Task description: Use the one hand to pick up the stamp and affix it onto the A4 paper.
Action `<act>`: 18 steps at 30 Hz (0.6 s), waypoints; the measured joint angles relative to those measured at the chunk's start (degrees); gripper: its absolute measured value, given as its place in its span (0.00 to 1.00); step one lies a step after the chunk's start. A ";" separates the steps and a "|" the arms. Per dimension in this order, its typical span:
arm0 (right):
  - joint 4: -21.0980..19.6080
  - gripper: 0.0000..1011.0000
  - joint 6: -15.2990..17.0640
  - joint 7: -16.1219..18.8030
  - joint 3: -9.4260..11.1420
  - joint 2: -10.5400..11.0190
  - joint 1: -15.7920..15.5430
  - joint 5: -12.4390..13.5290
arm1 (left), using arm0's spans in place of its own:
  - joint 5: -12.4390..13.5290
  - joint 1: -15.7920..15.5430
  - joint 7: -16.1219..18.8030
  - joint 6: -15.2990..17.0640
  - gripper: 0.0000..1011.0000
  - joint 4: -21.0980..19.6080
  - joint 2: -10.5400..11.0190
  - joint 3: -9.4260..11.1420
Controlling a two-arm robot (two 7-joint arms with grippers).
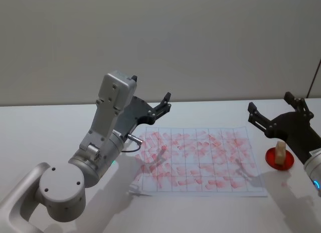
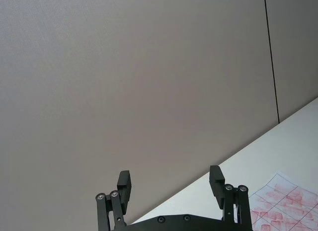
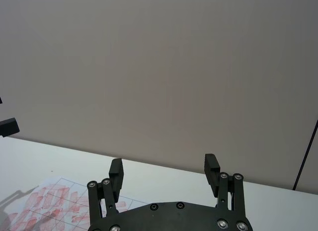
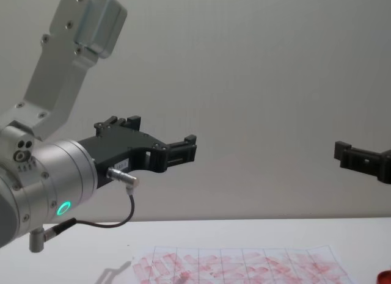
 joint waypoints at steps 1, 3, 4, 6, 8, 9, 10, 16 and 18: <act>0.00 0.99 0.00 0.00 0.00 0.00 0.00 0.00 | 0.00 0.00 0.00 0.00 0.99 0.00 0.00 0.00; 0.00 0.99 0.00 0.00 0.00 0.00 0.00 0.00 | 0.00 0.00 0.00 0.00 0.99 0.00 0.00 0.00; 0.00 0.99 0.00 0.00 0.00 0.00 0.00 0.00 | 0.00 0.00 0.00 0.00 0.99 0.00 0.00 0.00; 0.00 0.99 0.00 0.00 0.00 0.00 0.00 0.00 | 0.00 0.00 0.00 0.00 0.99 0.00 0.00 0.00; 0.00 0.99 0.00 0.00 0.00 0.00 0.00 0.00 | 0.00 0.00 0.00 0.00 0.99 0.00 0.00 0.00; 0.00 0.99 0.00 0.00 0.00 0.00 0.00 0.00 | 0.00 0.00 0.00 0.00 0.99 0.00 0.00 0.00; 0.00 0.99 0.00 0.00 0.00 0.00 0.00 0.00 | 0.00 0.00 0.00 0.00 0.99 0.00 0.00 0.00; 0.00 0.99 0.00 0.00 0.00 0.00 0.00 0.00 | 0.00 0.00 0.00 0.00 0.99 0.00 0.00 0.00; 0.00 0.99 0.00 0.00 0.00 0.00 0.00 0.00 | 0.00 0.00 0.00 0.00 0.99 0.00 0.00 0.00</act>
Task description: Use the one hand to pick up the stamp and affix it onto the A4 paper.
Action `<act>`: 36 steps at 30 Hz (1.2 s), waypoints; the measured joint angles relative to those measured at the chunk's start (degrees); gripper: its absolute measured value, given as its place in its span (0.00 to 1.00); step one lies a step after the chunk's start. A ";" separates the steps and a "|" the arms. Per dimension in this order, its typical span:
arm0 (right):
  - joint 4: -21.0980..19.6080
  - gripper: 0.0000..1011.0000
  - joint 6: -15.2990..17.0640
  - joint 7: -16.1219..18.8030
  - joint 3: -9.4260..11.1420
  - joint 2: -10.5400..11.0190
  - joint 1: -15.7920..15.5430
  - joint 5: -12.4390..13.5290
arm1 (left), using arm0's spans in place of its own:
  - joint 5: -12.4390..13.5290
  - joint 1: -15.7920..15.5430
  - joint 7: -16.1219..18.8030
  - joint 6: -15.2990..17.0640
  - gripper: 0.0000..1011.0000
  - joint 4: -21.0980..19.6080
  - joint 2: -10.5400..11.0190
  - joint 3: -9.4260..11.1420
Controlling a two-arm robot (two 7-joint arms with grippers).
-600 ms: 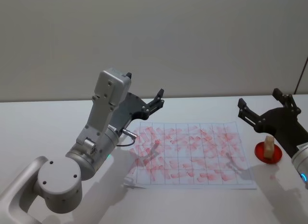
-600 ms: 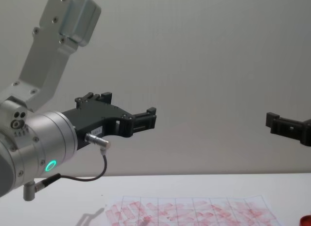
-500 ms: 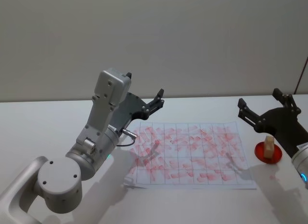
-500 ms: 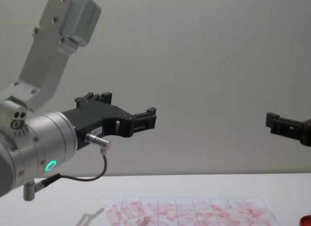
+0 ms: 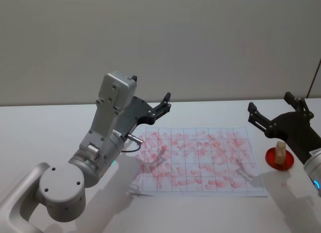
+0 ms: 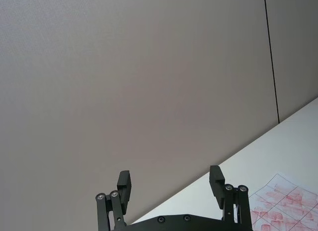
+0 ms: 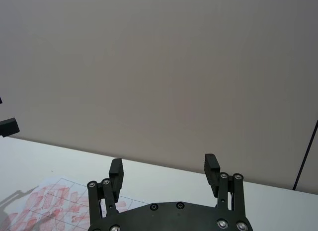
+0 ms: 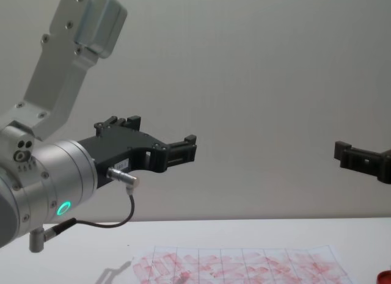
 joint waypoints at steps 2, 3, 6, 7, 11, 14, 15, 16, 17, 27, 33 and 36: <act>0.00 0.99 0.00 0.00 0.00 0.00 0.00 0.00 | 0.00 0.00 0.00 0.00 0.99 0.00 0.00 0.00; 0.00 0.99 0.00 0.00 0.00 0.00 0.00 0.00 | 0.00 0.00 0.00 0.00 0.99 0.00 0.00 0.00; 0.00 0.99 0.00 0.00 0.00 0.00 0.00 0.00 | 0.00 0.00 0.00 0.00 0.99 0.00 0.00 0.00; 0.00 0.99 0.00 0.00 0.00 0.00 0.00 0.00 | 0.00 0.00 0.00 0.00 0.99 0.00 0.00 0.00; 0.00 0.99 0.00 0.00 0.00 0.00 0.00 0.00 | 0.00 0.00 0.00 0.00 0.99 0.00 0.00 0.00; 0.00 0.99 0.00 0.00 0.00 0.00 0.00 0.00 | 0.00 0.00 0.00 0.00 0.99 0.00 0.00 0.00; 0.00 0.99 0.00 0.00 0.00 0.00 0.00 0.00 | 0.00 0.00 0.00 0.00 0.99 0.00 0.00 0.00; 0.00 0.99 0.00 0.00 0.00 0.00 0.00 0.00 | 0.00 0.00 0.00 0.00 0.99 0.00 0.00 0.00; 0.00 0.99 0.00 0.00 0.00 0.00 0.00 0.00 | 0.00 0.00 0.00 0.00 0.99 0.00 0.00 0.00; 0.00 0.99 0.00 0.00 0.00 0.00 0.00 0.00 | 0.00 0.00 0.00 0.00 0.99 0.00 0.00 0.00; 0.00 0.99 0.00 0.00 0.00 0.00 0.00 0.00 | 0.00 0.00 0.00 0.00 0.99 0.00 0.00 0.00; 0.00 0.99 0.00 0.00 0.00 0.00 0.00 0.00 | 0.00 0.00 0.00 0.00 0.99 0.00 0.00 0.00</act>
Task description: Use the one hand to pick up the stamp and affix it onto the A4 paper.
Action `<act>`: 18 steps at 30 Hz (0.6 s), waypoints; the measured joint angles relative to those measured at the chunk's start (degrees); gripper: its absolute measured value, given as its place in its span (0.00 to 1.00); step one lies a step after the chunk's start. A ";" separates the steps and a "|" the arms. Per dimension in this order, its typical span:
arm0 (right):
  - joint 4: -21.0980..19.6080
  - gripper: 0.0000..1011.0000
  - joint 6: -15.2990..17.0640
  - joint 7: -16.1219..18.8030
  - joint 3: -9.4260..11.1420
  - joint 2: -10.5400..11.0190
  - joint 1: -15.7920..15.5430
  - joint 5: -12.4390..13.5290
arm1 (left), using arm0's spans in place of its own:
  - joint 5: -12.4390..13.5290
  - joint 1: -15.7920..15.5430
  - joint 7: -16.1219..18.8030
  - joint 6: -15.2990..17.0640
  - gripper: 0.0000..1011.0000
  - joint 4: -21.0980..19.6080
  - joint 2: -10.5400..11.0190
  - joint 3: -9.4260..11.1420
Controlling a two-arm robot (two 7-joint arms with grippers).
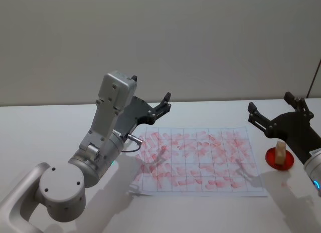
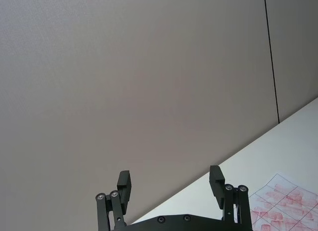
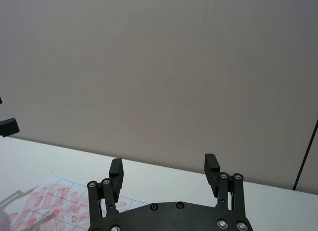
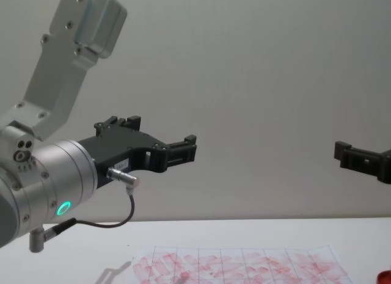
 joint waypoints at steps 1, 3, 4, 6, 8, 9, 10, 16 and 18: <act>0.00 0.99 0.00 0.00 0.00 0.00 0.00 0.00 | 0.00 0.00 0.00 0.00 0.99 0.00 0.00 0.00; 0.00 0.99 0.00 0.00 0.00 0.00 0.00 0.00 | 0.00 0.00 0.00 0.00 0.99 0.00 0.00 0.00; 0.00 0.99 0.00 0.00 0.00 0.00 0.00 0.00 | 0.00 0.00 0.00 0.00 0.99 0.00 0.00 0.00; 0.00 0.99 0.00 0.00 0.02 0.00 -0.02 0.00 | 0.00 0.00 0.00 0.00 0.99 0.00 0.00 0.00; 0.00 0.99 0.00 0.00 0.04 0.03 -0.07 0.00 | 0.00 0.00 0.00 0.00 0.99 0.00 0.00 0.00; -0.03 0.99 0.08 0.00 0.08 0.09 -0.16 0.00 | 0.00 0.00 0.00 0.00 0.99 0.00 0.00 0.00; -0.06 0.99 0.14 -0.01 0.10 0.12 -0.23 0.01 | 0.00 0.00 0.00 0.00 0.99 0.00 0.00 0.00; -0.77 0.99 1.30 -1.40 0.35 0.49 -1.32 0.48 | 0.00 0.00 0.00 0.00 0.99 0.00 0.00 0.00; -1.04 0.99 1.94 -2.34 0.45 0.61 -1.85 0.70 | 0.00 0.00 0.00 0.00 0.99 0.00 0.00 0.00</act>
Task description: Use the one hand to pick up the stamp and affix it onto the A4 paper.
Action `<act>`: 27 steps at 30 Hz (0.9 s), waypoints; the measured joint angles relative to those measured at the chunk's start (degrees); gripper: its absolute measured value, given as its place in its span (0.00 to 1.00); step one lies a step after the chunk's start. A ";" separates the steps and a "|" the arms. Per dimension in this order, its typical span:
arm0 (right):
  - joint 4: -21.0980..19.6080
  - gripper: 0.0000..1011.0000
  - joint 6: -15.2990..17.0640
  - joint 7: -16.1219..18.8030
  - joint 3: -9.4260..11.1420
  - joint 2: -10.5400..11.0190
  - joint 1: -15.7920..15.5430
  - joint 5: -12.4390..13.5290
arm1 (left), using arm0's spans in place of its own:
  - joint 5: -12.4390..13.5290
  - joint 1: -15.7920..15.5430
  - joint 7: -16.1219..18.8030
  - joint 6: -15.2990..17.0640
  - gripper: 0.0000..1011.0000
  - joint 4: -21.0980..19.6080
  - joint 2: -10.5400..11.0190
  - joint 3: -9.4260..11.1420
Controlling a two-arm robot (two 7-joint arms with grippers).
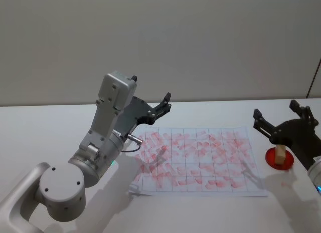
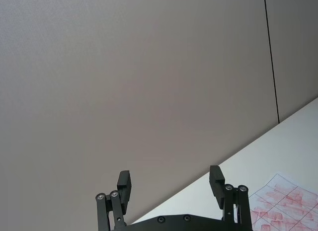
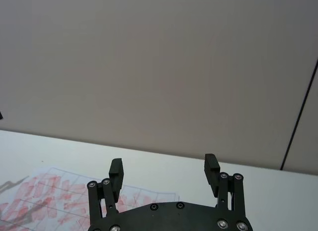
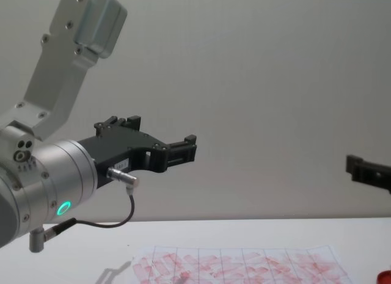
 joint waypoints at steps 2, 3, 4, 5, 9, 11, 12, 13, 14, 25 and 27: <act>-0.18 0.99 0.47 -0.69 0.11 0.08 -0.42 0.17 | 0.00 0.00 0.00 0.00 0.99 0.00 0.00 0.00; -0.26 0.99 0.78 -1.20 0.16 0.11 -0.61 0.29 | 0.00 0.00 0.00 0.00 0.99 0.00 0.00 0.00; -0.40 0.99 1.34 -1.97 0.25 0.20 -1.03 0.46 | 0.00 0.00 0.00 0.00 0.99 0.00 0.00 0.00; -0.45 0.99 1.64 -2.36 0.30 0.22 -1.21 0.55 | 0.00 0.00 0.00 0.00 0.99 0.00 0.00 0.00; -0.67 0.99 3.69 -4.81 0.62 0.32 -2.23 1.14 | 0.00 0.00 0.00 0.00 0.99 0.00 0.00 0.00; -0.67 0.99 4.16 -5.30 0.67 0.33 -2.36 1.28 | 0.00 0.00 0.00 0.00 0.99 0.00 0.00 0.00; -0.68 0.99 4.85 -5.93 0.80 0.34 -2.66 1.51 | 0.00 0.00 0.00 0.00 0.99 0.00 0.00 0.00; -0.67 0.99 5.50 -6.45 0.88 0.35 -2.87 1.76 | 0.00 0.00 0.00 0.00 0.99 0.00 0.00 0.00; -0.67 0.99 5.50 -6.45 0.88 0.35 -2.87 1.76 | 0.00 0.00 0.00 0.00 0.99 0.00 0.00 0.00; 1.91 0.99 10.47 -6.96 1.33 -0.01 -2.66 3.15 | 0.00 0.00 0.00 0.00 0.99 0.00 0.00 0.00; 2.62 0.99 11.37 -6.73 1.36 -0.16 -2.37 3.30 | 0.00 0.00 0.00 0.00 0.99 0.00 0.00 0.00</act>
